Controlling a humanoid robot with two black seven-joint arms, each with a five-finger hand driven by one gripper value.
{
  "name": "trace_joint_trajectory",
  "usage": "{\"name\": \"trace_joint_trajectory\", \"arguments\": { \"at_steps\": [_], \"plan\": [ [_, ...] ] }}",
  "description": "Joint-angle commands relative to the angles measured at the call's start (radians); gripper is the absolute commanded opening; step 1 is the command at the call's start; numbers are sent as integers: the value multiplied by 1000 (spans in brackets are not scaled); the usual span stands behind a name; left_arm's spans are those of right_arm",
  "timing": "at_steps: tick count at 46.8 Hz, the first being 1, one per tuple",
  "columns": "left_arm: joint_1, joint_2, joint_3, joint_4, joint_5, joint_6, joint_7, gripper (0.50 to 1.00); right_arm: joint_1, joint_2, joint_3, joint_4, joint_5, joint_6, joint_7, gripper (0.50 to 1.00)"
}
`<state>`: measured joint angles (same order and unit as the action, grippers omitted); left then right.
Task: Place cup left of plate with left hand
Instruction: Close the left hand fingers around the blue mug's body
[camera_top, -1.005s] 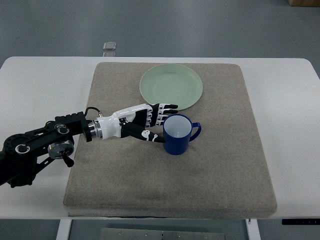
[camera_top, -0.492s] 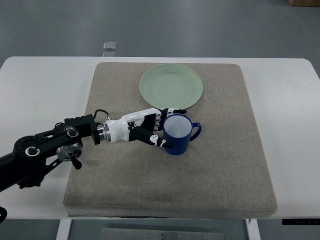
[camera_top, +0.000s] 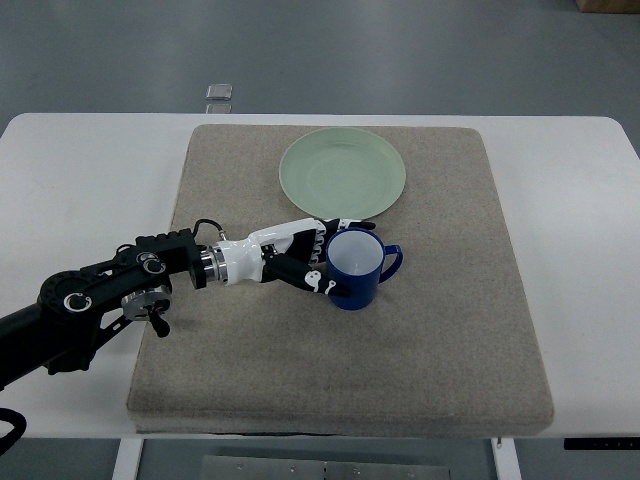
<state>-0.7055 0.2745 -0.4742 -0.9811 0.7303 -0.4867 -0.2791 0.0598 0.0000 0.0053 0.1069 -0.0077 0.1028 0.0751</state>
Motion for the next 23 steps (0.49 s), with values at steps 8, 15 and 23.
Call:
{"name": "trace_joint_trajectory", "arguments": {
  "at_steps": [8,15,23],
  "plan": [
    [-11,-23,2,12,14,57,0,996,0,0,1,0,0,0,0,934],
    [-12,-32,0,19,23,69,0,996,0,0,1,-1,0,0,0,934],
    [-12,-35,0,16,21,59,0,996,0,0,-1,0,0,0,0,934]
  ]
}}
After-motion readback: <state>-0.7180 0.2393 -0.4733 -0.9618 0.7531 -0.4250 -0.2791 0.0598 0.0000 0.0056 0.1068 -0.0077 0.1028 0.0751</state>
